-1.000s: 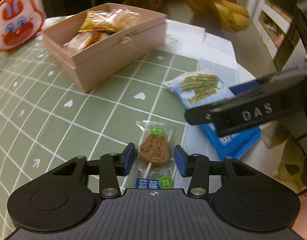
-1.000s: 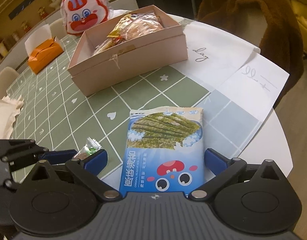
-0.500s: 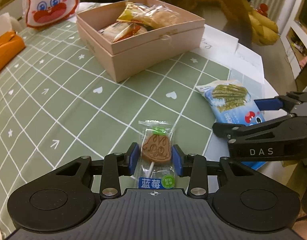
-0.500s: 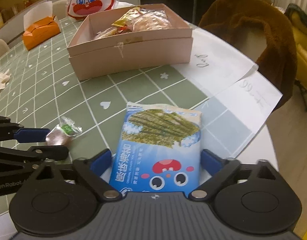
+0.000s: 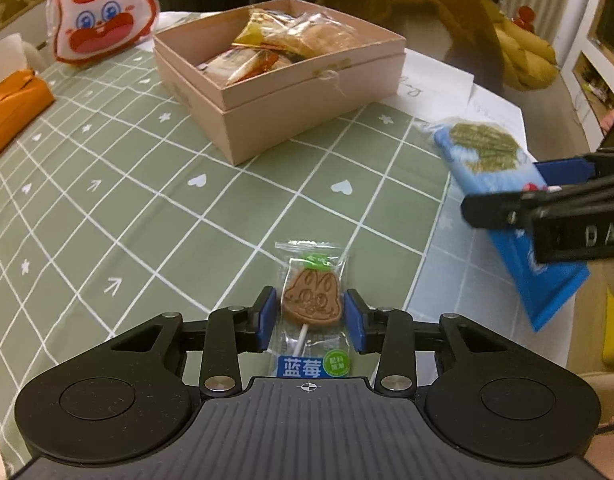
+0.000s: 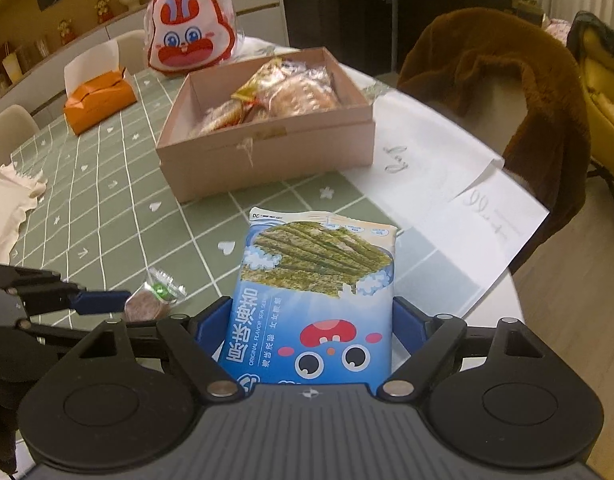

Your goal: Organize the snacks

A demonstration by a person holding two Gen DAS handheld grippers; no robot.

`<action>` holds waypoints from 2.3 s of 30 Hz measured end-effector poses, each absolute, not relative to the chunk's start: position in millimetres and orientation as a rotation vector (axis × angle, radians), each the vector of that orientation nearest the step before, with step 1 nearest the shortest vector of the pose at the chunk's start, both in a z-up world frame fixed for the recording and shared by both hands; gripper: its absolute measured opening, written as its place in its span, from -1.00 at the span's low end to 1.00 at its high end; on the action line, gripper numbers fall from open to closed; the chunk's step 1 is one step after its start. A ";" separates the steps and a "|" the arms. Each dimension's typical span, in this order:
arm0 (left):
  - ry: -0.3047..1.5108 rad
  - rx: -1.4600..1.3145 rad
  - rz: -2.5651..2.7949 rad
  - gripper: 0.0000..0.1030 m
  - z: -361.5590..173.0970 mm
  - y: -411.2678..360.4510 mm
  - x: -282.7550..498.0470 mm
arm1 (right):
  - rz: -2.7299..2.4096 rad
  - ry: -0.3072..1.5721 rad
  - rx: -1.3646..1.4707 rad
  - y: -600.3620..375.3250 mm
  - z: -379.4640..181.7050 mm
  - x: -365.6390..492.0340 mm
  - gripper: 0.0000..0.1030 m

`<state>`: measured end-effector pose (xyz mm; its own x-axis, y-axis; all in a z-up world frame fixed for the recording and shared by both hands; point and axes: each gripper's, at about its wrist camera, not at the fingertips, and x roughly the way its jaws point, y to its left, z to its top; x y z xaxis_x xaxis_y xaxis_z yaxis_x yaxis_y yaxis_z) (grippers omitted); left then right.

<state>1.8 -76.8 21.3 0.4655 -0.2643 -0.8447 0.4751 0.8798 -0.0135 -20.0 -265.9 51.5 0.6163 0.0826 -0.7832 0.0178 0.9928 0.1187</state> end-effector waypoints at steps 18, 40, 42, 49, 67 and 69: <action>0.665 -0.271 -0.470 -0.16 187.5 -42.8 148.6 | 0.080 0.466 -0.018 -291.0 244.6 38.7 0.63; 0.885 -0.215 -0.427 -0.18 45.7 5.6 84.0 | 0.168 0.872 0.106 -199.0 98.1 243.6 0.69; 0.945 -0.240 -0.406 -0.18 30.0 7.9 80.6 | 0.176 0.861 0.110 -201.1 99.2 235.6 0.69; 0.911 -0.248 -0.426 -0.18 41.7 2.6 65.9 | 0.154 0.782 0.185 -227.2 111.8 215.2 0.71; 0.859 -0.004 -0.286 -0.18 18.2 -2.1 25.7 | 0.013 0.762 0.038 -215.0 65.1 51.7 0.71; 0.812 -0.001 -0.273 -0.18 13.5 -2.0 21.8 | 0.013 0.790 0.021 -205.7 44.0 34.2 0.71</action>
